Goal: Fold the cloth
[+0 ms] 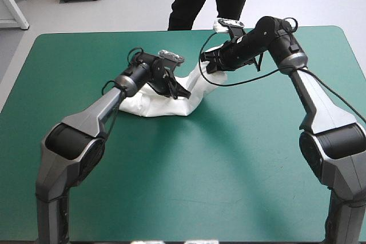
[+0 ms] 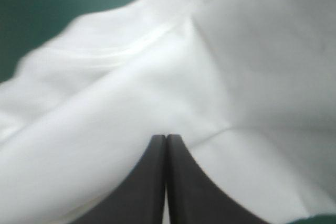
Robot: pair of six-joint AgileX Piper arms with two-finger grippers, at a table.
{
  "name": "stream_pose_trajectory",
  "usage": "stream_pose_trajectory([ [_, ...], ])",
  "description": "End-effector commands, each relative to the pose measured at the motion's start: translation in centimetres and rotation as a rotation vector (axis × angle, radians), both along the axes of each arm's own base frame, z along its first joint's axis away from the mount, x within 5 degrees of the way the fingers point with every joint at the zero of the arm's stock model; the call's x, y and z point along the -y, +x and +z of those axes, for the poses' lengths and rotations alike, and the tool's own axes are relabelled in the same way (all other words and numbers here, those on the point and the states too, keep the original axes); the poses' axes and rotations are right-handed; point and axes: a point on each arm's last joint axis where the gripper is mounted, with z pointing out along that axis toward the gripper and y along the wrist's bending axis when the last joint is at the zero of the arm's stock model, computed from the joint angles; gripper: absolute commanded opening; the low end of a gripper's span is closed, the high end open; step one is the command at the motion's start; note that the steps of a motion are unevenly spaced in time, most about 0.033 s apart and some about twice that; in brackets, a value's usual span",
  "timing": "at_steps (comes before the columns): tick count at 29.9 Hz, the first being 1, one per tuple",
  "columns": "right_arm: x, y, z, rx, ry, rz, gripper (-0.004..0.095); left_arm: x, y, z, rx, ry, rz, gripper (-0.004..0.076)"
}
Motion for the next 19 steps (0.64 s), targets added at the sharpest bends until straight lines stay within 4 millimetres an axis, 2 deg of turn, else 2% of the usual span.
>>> stream_pose_trajectory([
  [1,0.5,-1.5,4.4,0.115,0.057,-0.008,-0.0013,-3.5,-2.0,9.7,0.218,-0.026,0.048,-0.0009],
  [3,0.5,-1.6,4.3,0.110,0.056,-0.007,-0.0013,-5.7,-3.4,12.7,0.241,-0.048,0.103,-0.0009],
  [8,0.1,-1.7,4.4,0.107,0.076,0.002,-0.0012,-9.9,-7.9,17.3,0.287,-0.052,0.169,-0.0009],
  [12,-1.7,-2.0,4.7,0.163,0.088,0.024,-0.0012,-12.6,-13.0,18.4,0.326,-0.065,0.200,-0.0009],
  [15,-3.5,-2.1,4.9,0.233,0.105,0.024,-0.0012,-13.9,-17.2,17.9,0.324,-0.063,0.198,-0.0009],
  [19,-7.0,-2.0,4.3,0.305,0.156,0.029,-0.0013,-15.6,-22.5,17.8,0.371,-0.088,0.199,-0.0009],
])
